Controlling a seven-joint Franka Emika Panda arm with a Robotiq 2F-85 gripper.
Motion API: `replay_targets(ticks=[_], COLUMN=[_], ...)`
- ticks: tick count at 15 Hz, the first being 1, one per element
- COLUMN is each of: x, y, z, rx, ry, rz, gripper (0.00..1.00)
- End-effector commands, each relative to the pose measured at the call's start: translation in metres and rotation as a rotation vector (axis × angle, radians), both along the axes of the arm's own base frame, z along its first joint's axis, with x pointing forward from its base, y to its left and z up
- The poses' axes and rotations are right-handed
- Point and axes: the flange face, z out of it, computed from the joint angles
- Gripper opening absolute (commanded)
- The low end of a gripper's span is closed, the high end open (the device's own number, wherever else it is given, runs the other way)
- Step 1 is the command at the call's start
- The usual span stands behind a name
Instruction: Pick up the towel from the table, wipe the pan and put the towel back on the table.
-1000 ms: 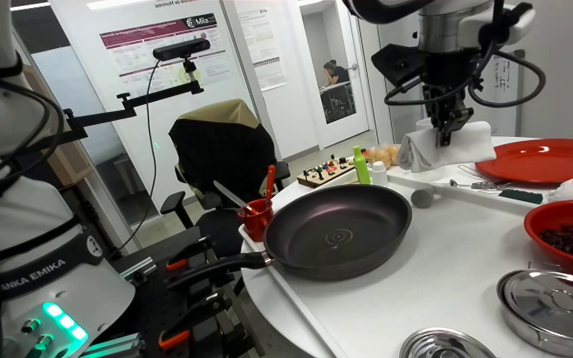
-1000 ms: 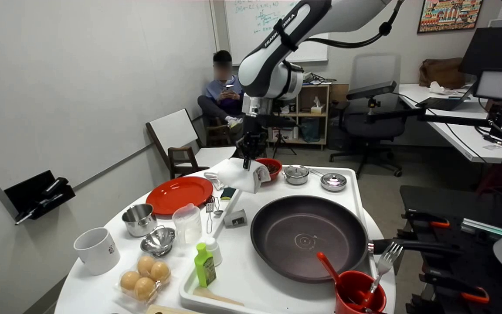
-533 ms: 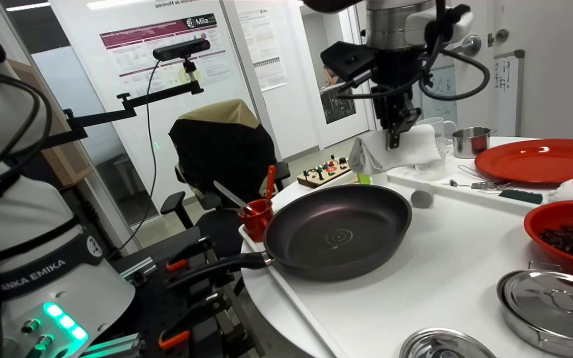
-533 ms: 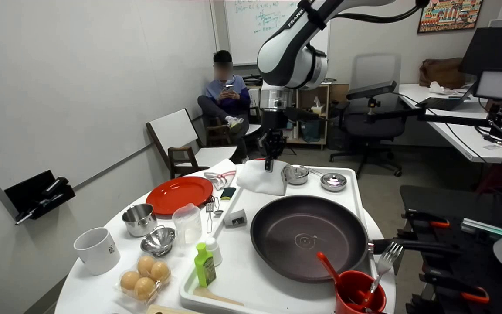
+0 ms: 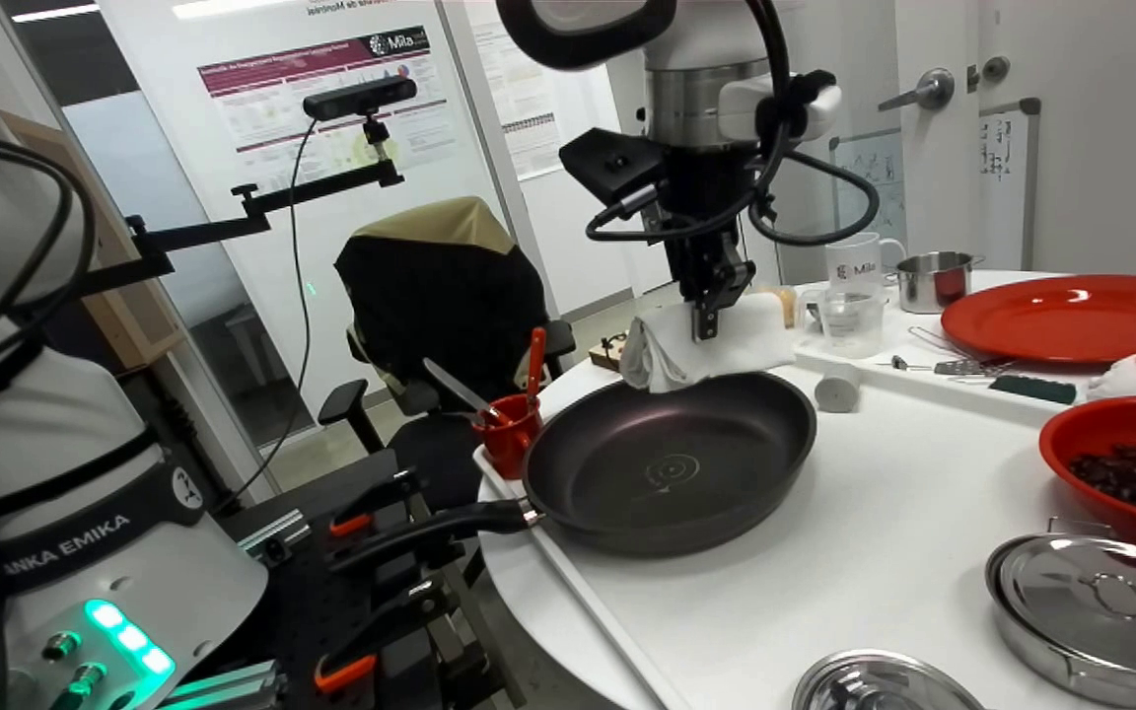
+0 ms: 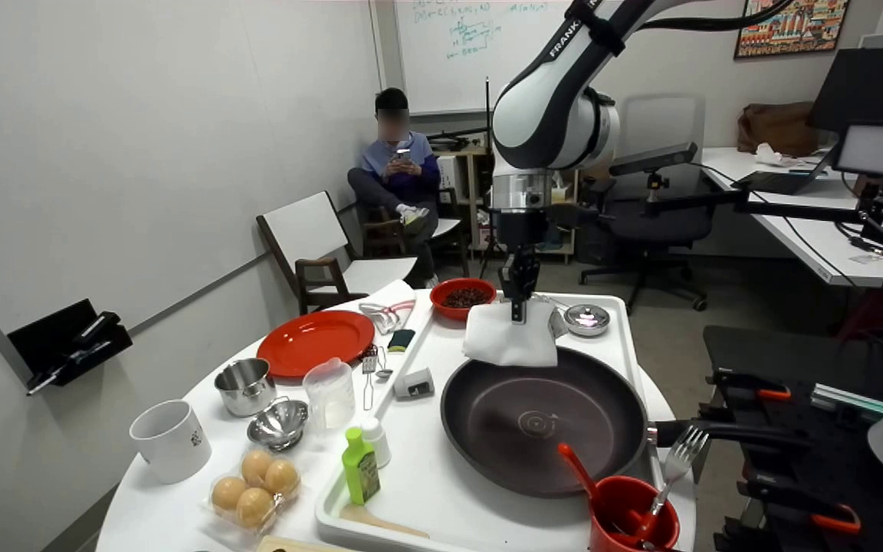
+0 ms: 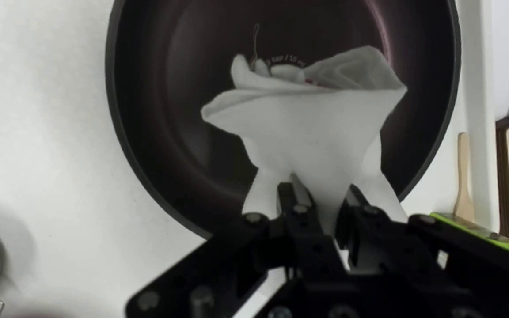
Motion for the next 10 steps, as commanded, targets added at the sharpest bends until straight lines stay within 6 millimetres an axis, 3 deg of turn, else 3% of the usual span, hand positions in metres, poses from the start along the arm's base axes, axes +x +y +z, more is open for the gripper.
replay_targets(ticks=[1, 10], x=[-0.007, -0.001], y=[0.009, 0.019], z=[-0.016, -0.084], rx=[-0.045, -0.19], ry=[-0.051, -0.165], rz=[0.057, 0.086], gripper=[0.09, 0.09])
